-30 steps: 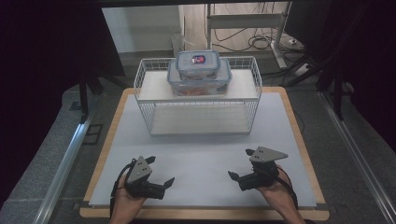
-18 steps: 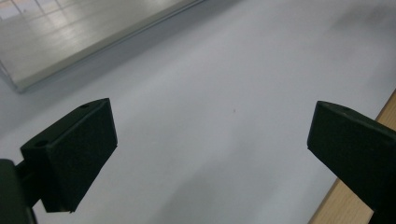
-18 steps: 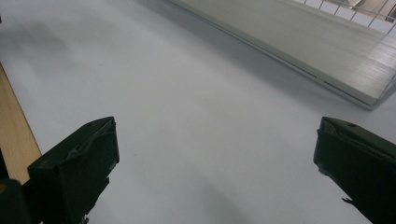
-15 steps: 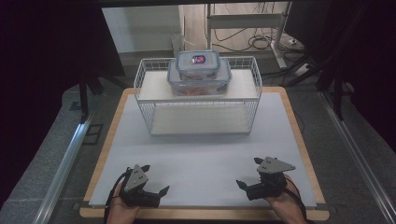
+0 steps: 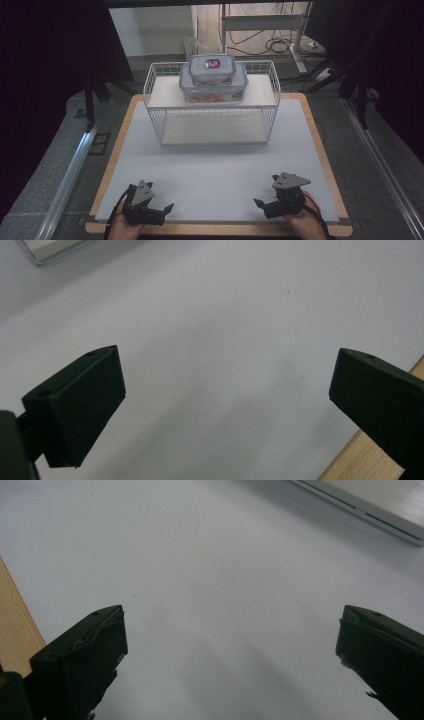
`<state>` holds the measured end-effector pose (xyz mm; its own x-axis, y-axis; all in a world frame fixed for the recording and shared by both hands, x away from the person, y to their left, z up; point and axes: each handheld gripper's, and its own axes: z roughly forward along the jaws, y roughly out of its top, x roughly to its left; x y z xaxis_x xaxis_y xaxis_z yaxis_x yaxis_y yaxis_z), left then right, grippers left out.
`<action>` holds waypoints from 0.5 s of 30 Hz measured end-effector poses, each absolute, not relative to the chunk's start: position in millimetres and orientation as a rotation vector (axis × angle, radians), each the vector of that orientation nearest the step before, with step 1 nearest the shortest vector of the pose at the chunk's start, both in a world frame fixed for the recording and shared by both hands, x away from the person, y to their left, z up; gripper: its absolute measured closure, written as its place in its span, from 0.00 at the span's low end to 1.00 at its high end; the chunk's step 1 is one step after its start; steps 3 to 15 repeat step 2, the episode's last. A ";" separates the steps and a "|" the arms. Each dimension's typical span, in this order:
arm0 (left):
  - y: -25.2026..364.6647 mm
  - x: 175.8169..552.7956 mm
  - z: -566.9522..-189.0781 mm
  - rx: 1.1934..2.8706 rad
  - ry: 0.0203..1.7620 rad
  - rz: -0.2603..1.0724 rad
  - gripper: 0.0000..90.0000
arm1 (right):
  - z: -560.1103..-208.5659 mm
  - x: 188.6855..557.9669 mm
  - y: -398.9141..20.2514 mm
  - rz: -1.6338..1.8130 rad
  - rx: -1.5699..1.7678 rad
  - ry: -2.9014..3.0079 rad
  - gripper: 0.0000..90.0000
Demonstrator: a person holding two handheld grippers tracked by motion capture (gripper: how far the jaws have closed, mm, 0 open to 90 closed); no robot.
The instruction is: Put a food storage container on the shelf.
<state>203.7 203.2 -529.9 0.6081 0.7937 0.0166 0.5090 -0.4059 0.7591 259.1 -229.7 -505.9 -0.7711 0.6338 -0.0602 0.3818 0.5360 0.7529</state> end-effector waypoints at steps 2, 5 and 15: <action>202.9 204.0 -530.0 2.094 1.024 0.494 0.02 | -506.6 259.5 -229.9 1.080 0.842 2.454 0.00; 202.9 204.0 -530.0 2.094 1.024 0.494 0.02 | -506.6 259.5 -229.9 1.080 0.842 2.454 0.00; 202.9 204.0 -530.0 2.094 1.024 0.494 0.02 | -506.6 259.5 -229.9 1.080 0.842 2.454 0.00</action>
